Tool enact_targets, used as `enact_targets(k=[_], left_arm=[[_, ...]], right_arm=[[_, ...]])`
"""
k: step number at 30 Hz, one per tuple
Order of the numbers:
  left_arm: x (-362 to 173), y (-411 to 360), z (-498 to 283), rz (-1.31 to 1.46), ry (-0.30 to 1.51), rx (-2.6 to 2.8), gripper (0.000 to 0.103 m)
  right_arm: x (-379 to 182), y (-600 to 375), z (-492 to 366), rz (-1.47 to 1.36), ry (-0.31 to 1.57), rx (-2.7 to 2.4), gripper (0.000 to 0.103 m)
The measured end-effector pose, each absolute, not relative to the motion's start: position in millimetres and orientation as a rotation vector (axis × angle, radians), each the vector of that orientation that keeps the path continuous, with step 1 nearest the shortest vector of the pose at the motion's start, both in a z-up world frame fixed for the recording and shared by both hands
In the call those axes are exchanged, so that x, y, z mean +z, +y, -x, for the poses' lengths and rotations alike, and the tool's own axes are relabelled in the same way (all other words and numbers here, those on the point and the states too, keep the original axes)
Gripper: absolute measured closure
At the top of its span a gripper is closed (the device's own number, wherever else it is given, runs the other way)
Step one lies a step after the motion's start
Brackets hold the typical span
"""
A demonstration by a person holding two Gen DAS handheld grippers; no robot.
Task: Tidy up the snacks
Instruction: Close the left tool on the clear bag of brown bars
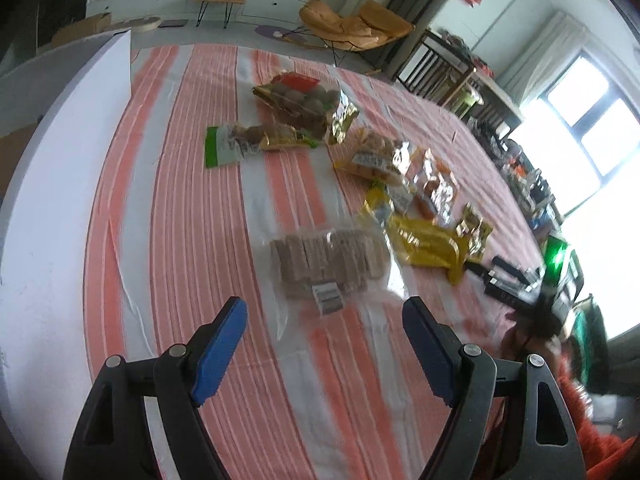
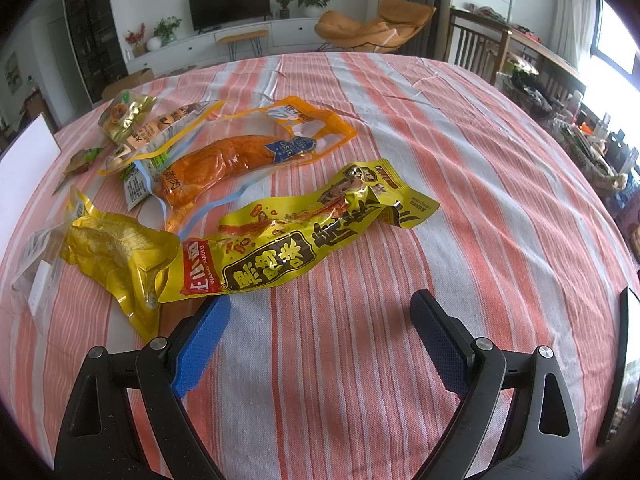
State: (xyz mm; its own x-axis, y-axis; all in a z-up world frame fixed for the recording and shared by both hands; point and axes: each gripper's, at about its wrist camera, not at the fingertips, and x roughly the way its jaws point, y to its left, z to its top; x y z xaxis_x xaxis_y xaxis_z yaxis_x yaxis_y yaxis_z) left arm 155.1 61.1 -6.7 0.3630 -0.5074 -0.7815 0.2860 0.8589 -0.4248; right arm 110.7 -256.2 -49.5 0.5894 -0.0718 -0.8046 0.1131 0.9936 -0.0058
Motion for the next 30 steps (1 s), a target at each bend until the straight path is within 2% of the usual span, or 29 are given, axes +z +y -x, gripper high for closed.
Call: enact_targets(k=[7, 12, 16, 19, 25, 30], left_arm=[[-7, 32, -168, 0.119, 1.118, -0.59, 0.023], [10, -29, -161, -0.248, 1.111, -0.825, 0.023], [3, -64, -148, -0.636, 1.126, -0.951, 0.023], [-6, -72, -150, -0.788, 1.155, -0.98, 0.023], [-29, -88, -160, -0.862, 1.232, -1.048, 0.024], [-38, -99, -168, -0.889, 1.142, -1.066, 0.023]], right_arm=[[-50, -256, -111, -0.048, 0.934, -0.107, 0.009], [-50, -256, -111, -0.048, 0.934, -0.107, 0.009], [-50, -256, -111, -0.048, 0.934, -0.107, 0.009], [-50, -256, -111, -0.048, 0.934, -0.106, 0.009], [-50, -256, -111, -0.049, 0.934, -0.106, 0.009], [-50, -256, -111, -0.048, 0.934, -0.106, 0.009]])
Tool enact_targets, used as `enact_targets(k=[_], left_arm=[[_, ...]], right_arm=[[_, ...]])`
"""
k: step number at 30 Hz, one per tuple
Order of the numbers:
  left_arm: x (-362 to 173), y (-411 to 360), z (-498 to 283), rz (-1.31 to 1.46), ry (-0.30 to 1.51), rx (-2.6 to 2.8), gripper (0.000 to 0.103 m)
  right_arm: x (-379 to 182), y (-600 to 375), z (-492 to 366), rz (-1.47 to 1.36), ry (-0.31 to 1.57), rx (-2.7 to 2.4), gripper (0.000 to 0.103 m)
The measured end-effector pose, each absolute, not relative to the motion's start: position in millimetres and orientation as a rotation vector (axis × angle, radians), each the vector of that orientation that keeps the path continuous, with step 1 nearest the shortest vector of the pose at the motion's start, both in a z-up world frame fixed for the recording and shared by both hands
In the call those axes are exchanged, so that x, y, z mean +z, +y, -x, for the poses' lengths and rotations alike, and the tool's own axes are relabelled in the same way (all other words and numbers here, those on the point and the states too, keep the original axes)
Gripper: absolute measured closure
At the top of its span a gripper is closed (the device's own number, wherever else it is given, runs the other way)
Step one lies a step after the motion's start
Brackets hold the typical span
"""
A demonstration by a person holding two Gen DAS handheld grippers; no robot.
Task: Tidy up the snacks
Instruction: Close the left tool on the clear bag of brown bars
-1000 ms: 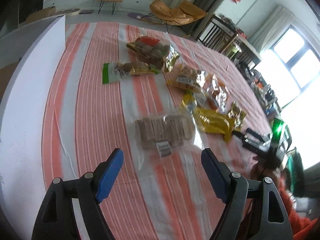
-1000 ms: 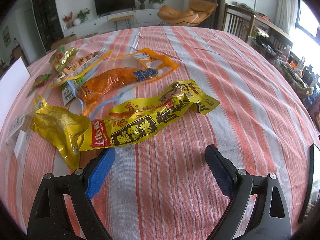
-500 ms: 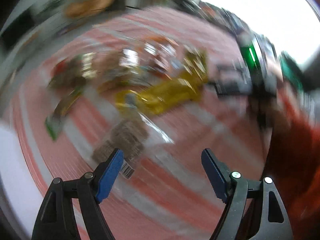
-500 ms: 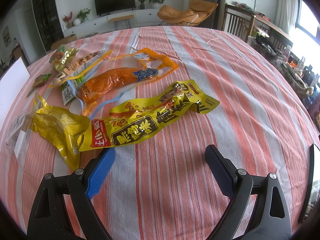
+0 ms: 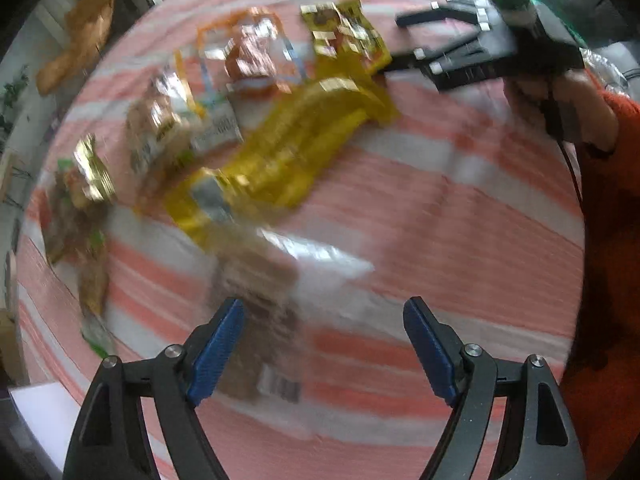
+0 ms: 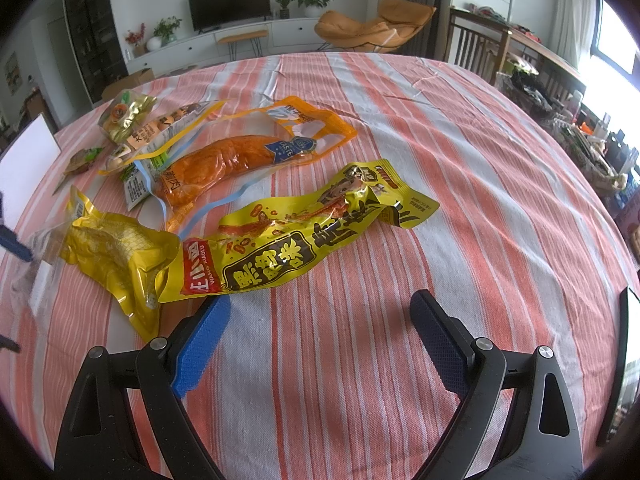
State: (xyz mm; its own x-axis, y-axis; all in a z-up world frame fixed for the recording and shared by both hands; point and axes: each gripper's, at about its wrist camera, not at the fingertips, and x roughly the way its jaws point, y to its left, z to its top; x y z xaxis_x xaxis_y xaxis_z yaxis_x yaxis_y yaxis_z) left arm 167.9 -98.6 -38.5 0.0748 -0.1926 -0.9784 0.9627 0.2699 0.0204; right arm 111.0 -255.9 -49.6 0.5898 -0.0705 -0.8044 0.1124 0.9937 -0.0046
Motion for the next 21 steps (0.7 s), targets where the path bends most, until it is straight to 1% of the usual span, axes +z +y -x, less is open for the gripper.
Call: enact_targets(k=[3, 7, 8, 12, 15, 21], left_arm=[[-35, -98, -181, -0.803, 1.151, -1.062, 0.023], [-37, -97, -187, -0.807, 1.131, -1.041, 0.022], [-37, -96, -187, -0.807, 1.13, -1.037, 0.019], [-39, -93, -189, -0.833, 1.089, -0.995, 0.018], [-43, -91, -193, -0.778, 1.115, -0.986, 0.016], [-46, -86, -195, -0.786, 1.125, -0.987, 0.015]], right_arm=[[-50, -257, -111, -0.048, 0.934, -0.106, 0.009], [-50, -256, -111, -0.048, 0.934, -0.106, 0.009], [-50, -257, -111, -0.048, 0.934, -0.106, 0.009], [-50, -256, -111, -0.049, 0.934, -0.106, 0.009], [-50, -256, -111, -0.048, 0.934, -0.106, 0.009], [-50, -256, -111, -0.049, 0.934, -0.106, 0.009]])
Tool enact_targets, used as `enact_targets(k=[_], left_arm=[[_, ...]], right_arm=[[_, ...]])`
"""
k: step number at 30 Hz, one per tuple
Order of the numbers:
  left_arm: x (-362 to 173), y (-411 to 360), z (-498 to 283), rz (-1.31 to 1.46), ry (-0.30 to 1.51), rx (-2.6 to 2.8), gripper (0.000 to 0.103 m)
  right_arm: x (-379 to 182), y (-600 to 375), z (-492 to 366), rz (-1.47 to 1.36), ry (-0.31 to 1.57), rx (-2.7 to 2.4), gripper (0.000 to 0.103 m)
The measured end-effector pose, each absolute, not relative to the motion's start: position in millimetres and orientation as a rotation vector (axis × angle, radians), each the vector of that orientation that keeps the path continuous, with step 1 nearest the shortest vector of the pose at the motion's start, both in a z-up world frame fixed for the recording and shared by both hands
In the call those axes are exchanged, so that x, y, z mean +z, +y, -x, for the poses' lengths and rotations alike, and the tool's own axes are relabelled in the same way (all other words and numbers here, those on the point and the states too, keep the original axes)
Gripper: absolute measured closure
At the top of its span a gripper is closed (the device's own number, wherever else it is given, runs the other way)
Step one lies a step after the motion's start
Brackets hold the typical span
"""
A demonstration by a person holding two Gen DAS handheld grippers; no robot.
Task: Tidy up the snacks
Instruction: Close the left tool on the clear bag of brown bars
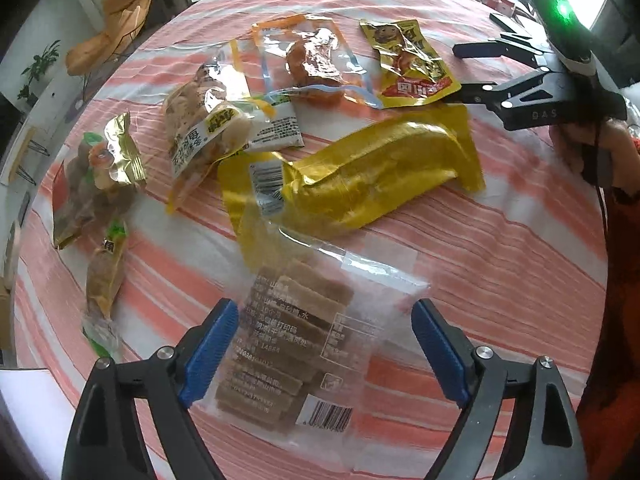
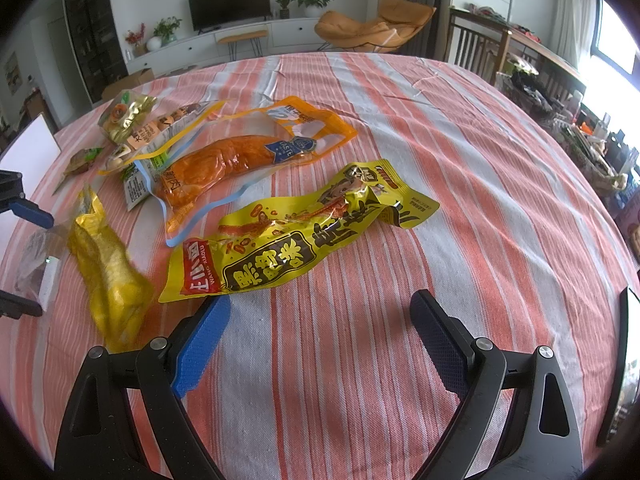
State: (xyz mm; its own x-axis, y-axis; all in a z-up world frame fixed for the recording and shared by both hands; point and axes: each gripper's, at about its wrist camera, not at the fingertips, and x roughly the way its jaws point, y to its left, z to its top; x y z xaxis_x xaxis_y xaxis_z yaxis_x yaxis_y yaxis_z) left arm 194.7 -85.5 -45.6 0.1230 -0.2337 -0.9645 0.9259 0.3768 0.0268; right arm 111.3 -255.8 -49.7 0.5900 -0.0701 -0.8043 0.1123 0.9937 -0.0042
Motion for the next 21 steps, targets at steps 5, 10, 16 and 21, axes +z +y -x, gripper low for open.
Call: enact_targets(k=[5, 10, 16, 21], left_arm=[[-49, -82, -205, -0.754, 1.108, -0.948, 0.015], [-60, -78, -198, -0.757, 1.096, -0.904, 0.0], [-57, -62, -187, -0.621, 1.102, -0.798, 0.012], [-48, -34, -166, -0.451, 1.154, -0.634, 0.046]], right_arm=[[-50, -257, -111, -0.049, 0.934, -0.106, 0.009], [-50, -256, -111, -0.049, 0.934, -0.106, 0.009], [-50, -256, -112, -0.049, 0.934, -0.106, 0.009], [-49, -254, -109, -0.049, 0.934, -0.106, 0.009]])
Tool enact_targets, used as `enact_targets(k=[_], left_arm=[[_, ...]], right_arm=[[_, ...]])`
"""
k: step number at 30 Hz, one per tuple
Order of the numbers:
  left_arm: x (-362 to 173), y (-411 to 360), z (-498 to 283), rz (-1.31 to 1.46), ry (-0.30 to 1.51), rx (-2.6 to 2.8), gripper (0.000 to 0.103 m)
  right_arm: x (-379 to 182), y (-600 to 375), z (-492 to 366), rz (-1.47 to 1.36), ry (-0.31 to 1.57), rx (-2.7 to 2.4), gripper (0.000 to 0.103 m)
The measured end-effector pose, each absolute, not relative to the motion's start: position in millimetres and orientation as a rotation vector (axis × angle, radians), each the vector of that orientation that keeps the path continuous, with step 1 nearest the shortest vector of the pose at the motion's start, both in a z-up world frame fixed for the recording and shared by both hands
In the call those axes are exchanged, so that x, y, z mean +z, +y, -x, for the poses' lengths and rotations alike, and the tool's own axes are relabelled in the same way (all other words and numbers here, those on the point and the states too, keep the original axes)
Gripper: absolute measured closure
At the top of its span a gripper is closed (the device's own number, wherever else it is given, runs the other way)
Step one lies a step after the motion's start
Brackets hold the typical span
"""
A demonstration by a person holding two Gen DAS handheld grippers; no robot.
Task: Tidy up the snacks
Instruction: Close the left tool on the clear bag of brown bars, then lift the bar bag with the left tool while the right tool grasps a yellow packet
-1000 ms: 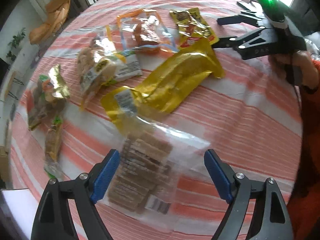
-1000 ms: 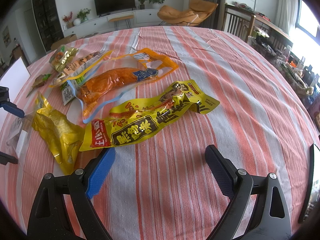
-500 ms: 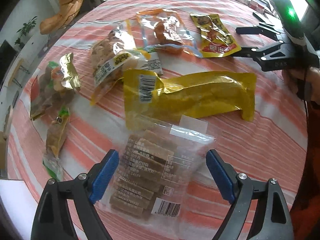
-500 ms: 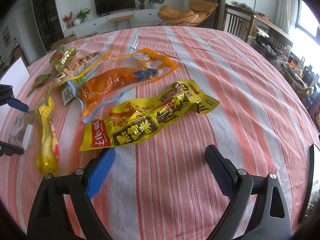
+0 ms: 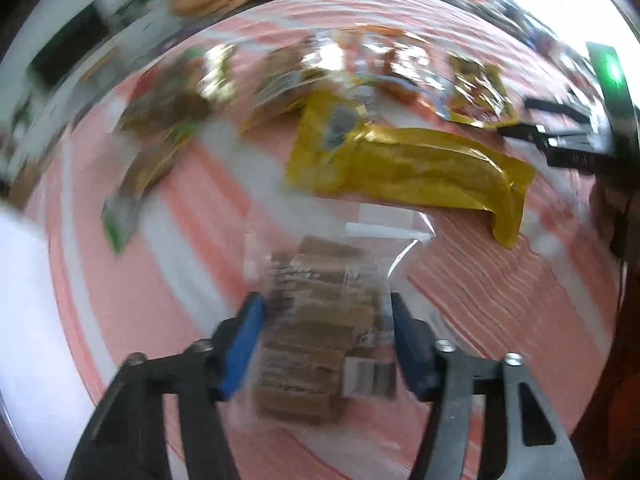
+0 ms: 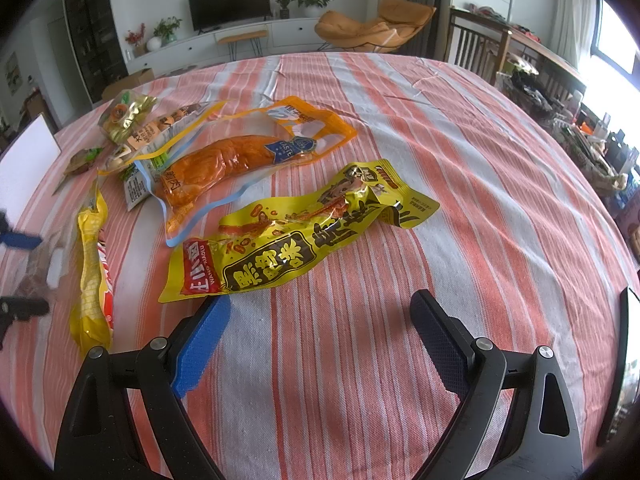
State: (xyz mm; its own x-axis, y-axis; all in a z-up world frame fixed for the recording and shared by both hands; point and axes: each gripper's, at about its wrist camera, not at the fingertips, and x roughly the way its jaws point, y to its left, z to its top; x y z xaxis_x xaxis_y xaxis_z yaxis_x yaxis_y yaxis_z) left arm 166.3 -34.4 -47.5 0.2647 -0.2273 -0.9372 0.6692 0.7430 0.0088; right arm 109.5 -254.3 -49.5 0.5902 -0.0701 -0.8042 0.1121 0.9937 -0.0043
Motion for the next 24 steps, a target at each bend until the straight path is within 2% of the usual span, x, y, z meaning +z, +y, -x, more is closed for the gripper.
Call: enact_targets(k=[7, 9, 12, 16, 18, 24], left_arm=[[-44, 4, -110, -0.317, 1.127, -0.372, 0.047], [-41, 14, -94, -0.298, 1.087, -0.341, 0.053], [-38, 29, -86, -0.217, 1.061, -0.344, 0.055], [-40, 29, -89, -0.145, 1.032, -0.343, 0.057], [-38, 38, -84, -0.099, 1.017, -0.344, 0.057], [-37, 60, -76, 0.04, 0.998, -0.369, 0.058]], right_arm=[[-49, -256, -108, -0.064, 0.926, -0.098, 0.01], [-40, -267, -96, -0.153, 0.847, -0.076, 0.013], [-13, -258, -78, -0.187, 0.779, -0.028, 0.01], [-4, -172, -112, 0.049, 0.958, 0.218, 0.011], [-8, -139, -129, 0.132, 0.974, 0.252, 0.011], [-55, -84, -178, 0.234, 1.18, 0.301, 0.015]])
